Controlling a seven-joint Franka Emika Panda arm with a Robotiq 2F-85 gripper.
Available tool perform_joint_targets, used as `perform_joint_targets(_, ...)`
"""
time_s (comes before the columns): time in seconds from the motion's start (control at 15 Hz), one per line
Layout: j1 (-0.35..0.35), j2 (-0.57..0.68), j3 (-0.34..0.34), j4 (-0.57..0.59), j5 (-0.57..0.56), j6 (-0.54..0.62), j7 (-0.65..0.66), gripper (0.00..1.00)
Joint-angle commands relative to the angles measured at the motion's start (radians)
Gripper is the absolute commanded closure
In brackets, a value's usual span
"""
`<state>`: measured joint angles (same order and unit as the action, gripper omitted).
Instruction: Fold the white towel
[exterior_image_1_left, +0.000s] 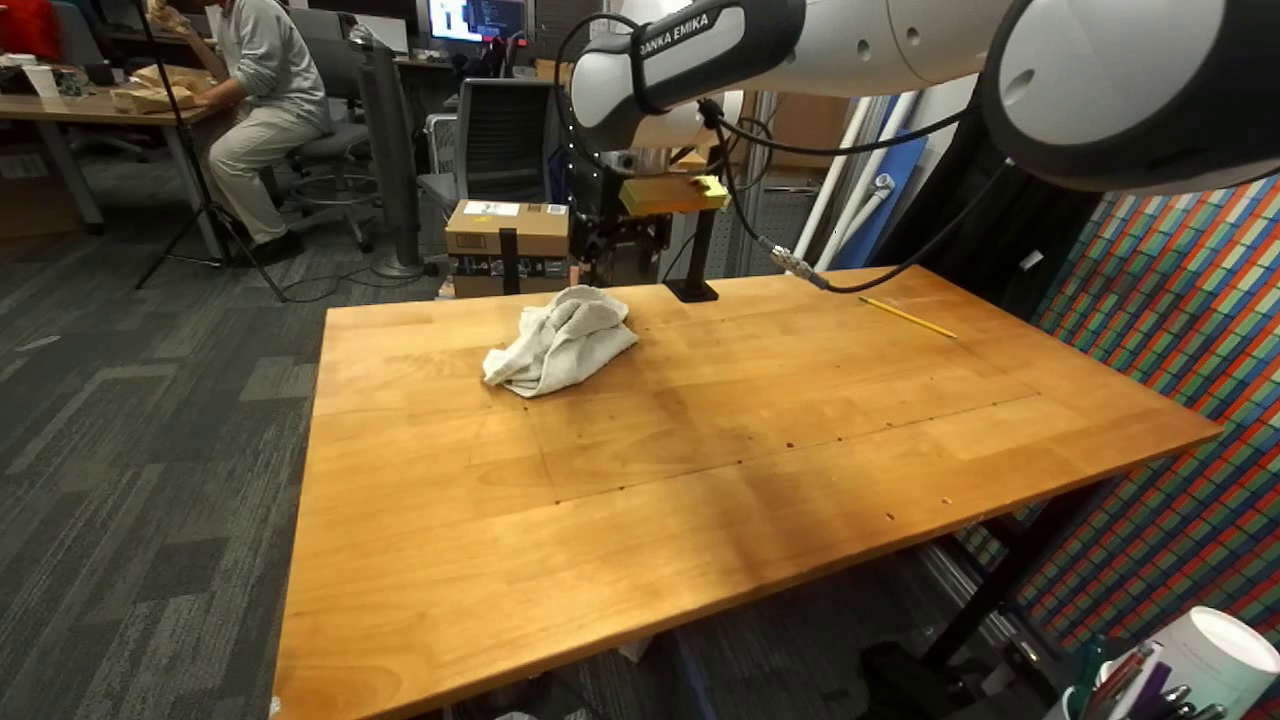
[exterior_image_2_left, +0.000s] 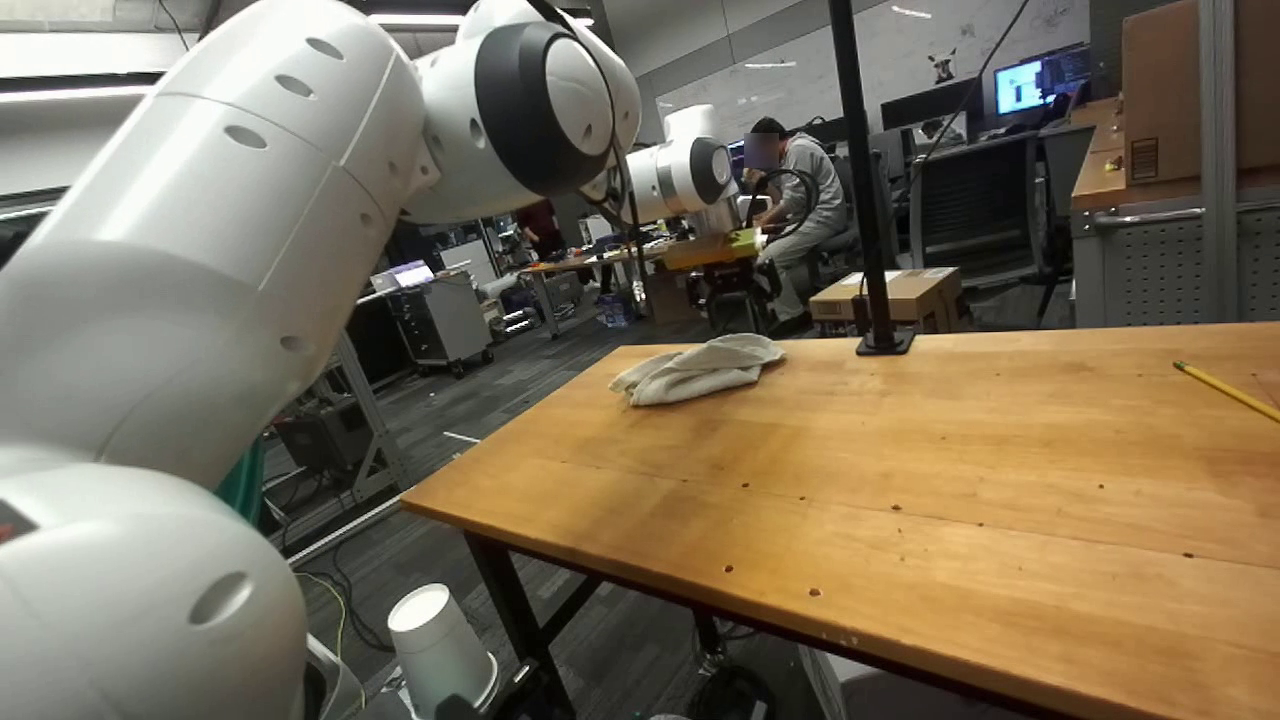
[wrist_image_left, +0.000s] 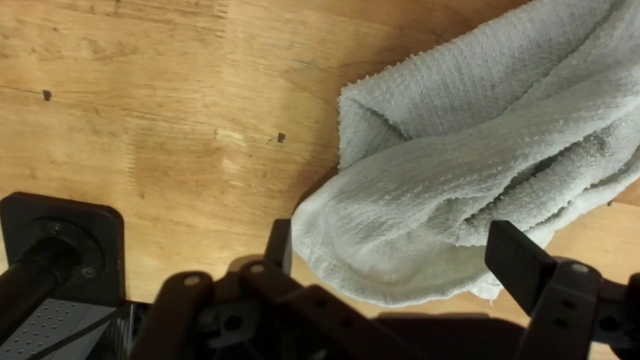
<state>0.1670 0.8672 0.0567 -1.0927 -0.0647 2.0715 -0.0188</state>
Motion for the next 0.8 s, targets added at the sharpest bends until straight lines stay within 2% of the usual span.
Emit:
perform_joint_targets(0.0,0.007,0.047,-0.007,0.064,-0.017,0.016,-0.010,0.00)
perform_joint_targets(0.73,0.008,0.117,-0.007,0.095,-0.015,0.012,-0.006,0.00)
